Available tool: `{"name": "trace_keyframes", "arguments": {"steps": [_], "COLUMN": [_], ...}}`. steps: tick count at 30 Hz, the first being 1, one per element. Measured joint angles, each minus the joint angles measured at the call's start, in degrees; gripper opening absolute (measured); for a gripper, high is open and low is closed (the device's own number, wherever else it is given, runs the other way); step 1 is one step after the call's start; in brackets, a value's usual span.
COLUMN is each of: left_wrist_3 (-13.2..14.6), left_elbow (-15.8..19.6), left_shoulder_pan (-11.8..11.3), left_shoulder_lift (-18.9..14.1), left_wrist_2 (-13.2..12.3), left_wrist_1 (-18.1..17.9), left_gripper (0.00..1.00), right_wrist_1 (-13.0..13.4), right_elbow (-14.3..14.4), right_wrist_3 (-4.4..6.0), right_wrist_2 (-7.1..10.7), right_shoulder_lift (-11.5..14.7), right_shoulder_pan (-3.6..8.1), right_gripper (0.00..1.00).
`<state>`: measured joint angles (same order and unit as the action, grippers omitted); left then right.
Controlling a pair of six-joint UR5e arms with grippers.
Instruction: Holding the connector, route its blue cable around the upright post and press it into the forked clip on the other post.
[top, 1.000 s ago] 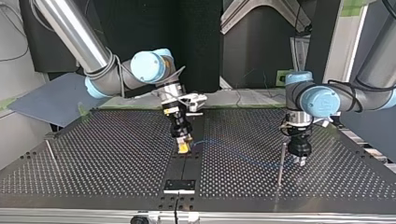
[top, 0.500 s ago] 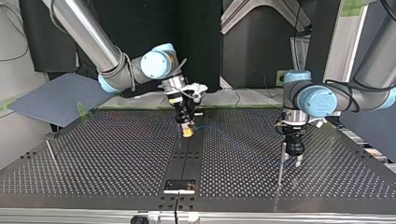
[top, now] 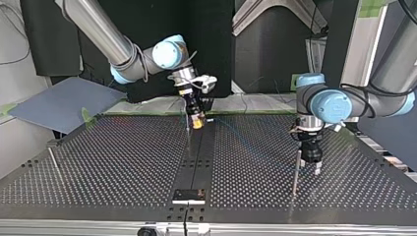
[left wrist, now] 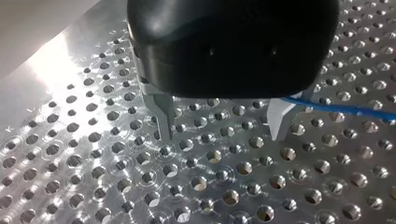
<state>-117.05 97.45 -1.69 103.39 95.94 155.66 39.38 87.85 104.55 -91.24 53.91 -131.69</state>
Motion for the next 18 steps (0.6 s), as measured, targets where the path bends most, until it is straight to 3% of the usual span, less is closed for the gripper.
{"name": "trace_keyframes", "arguments": {"steps": [10,18], "left_wrist_3": [0.2,0.2], "left_elbow": [0.0,0.0], "left_shoulder_pan": [0.4,0.4], "left_shoulder_lift": [0.0,0.0], "left_wrist_2": [0.3,0.3], "left_wrist_1": [-0.1,-0.1], "left_gripper": [1.00,1.00], "right_wrist_1": [5.5,9.8], "right_elbow": [5.7,9.8], "right_wrist_3": [-1.10,-0.34], "right_wrist_2": [-3.76,-5.45], "right_shoulder_lift": [-5.2,-9.9], "right_shoulder_pan": [-1.52,-1.91], "right_gripper": [0.00,0.00]}}
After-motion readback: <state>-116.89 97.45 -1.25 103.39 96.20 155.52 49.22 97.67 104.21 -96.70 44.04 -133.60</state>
